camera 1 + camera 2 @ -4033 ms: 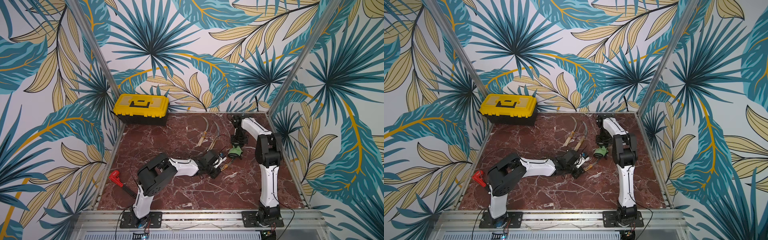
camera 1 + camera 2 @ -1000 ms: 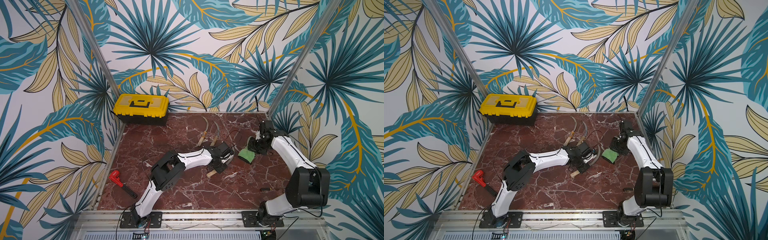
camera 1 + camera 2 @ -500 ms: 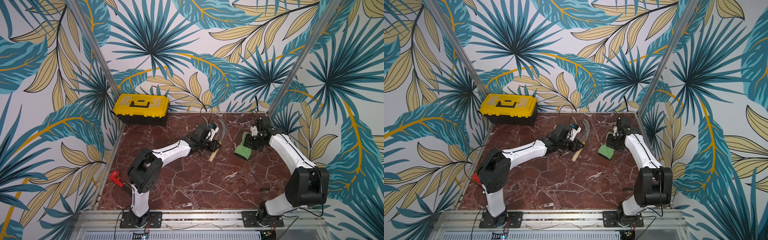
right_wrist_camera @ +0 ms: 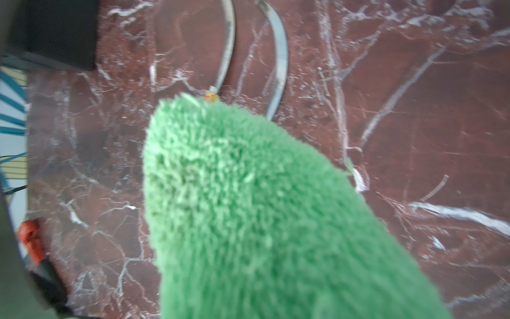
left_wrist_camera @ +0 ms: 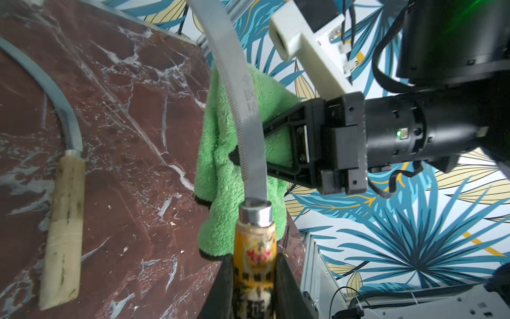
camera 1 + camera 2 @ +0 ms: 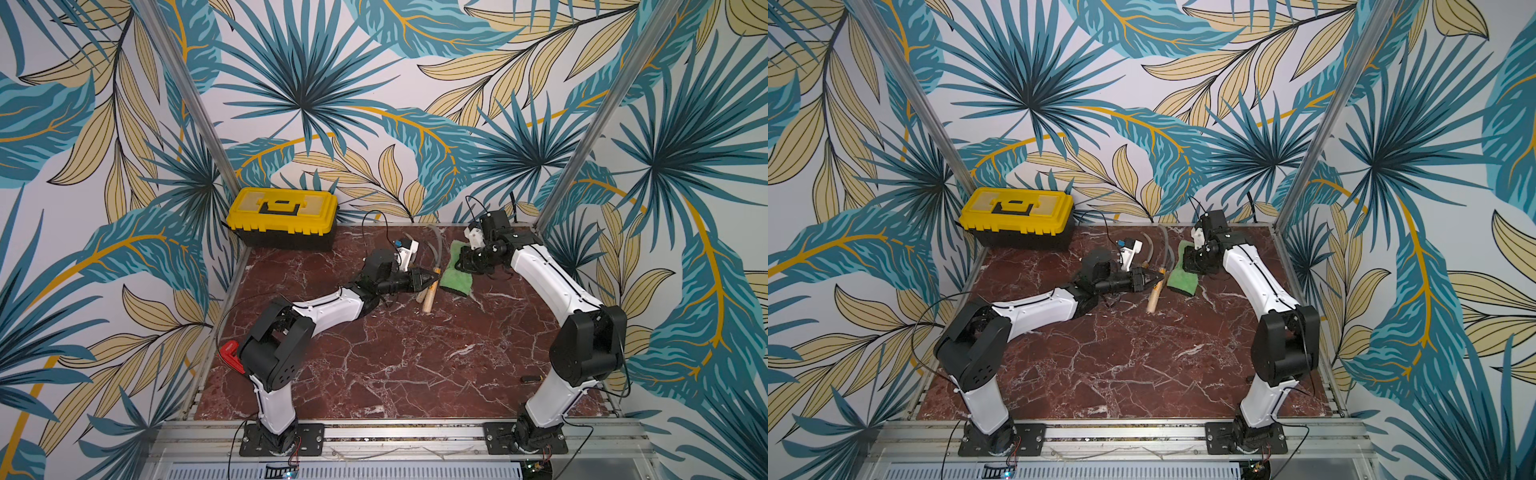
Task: Wipe small sickles with rags
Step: Wipe the small sickle.
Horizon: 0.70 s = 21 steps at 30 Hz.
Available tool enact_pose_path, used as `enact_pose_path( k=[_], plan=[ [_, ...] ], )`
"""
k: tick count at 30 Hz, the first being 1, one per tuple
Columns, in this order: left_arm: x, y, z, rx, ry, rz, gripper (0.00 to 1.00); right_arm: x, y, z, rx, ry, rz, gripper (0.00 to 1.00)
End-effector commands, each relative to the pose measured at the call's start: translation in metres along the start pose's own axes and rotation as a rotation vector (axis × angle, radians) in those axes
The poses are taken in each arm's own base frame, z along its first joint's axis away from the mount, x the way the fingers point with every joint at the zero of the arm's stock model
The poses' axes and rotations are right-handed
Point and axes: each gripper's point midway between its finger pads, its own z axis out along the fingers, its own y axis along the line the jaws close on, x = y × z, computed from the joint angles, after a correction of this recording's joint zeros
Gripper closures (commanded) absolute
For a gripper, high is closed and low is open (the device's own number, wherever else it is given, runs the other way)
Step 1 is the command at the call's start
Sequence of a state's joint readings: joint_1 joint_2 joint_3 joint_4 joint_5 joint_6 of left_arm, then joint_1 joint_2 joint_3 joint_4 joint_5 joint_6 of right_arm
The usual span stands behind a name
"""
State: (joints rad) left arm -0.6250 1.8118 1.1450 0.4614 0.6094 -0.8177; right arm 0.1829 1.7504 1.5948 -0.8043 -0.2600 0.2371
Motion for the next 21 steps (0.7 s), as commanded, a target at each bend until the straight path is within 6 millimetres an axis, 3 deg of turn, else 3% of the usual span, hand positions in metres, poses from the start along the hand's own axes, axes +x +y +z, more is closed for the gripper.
enact_pose_path(
  k=[1, 9, 21],
  plan=[
    [-0.023, -0.037, -0.012, 0.127, -0.074, 0.040, 1.00, -0.006, 0.028, -0.006, -0.116, -0.008, -0.040, 0.88],
    [-0.026, -0.036, -0.007, 0.145, -0.077, 0.027, 1.00, -0.001, 0.067, -0.024, -0.292, -0.031, -0.052, 0.88],
    [-0.032, -0.017, 0.001, 0.119, -0.088, 0.004, 1.00, 0.031, 0.090, -0.045, -0.327, -0.041, -0.141, 0.88]
  ],
)
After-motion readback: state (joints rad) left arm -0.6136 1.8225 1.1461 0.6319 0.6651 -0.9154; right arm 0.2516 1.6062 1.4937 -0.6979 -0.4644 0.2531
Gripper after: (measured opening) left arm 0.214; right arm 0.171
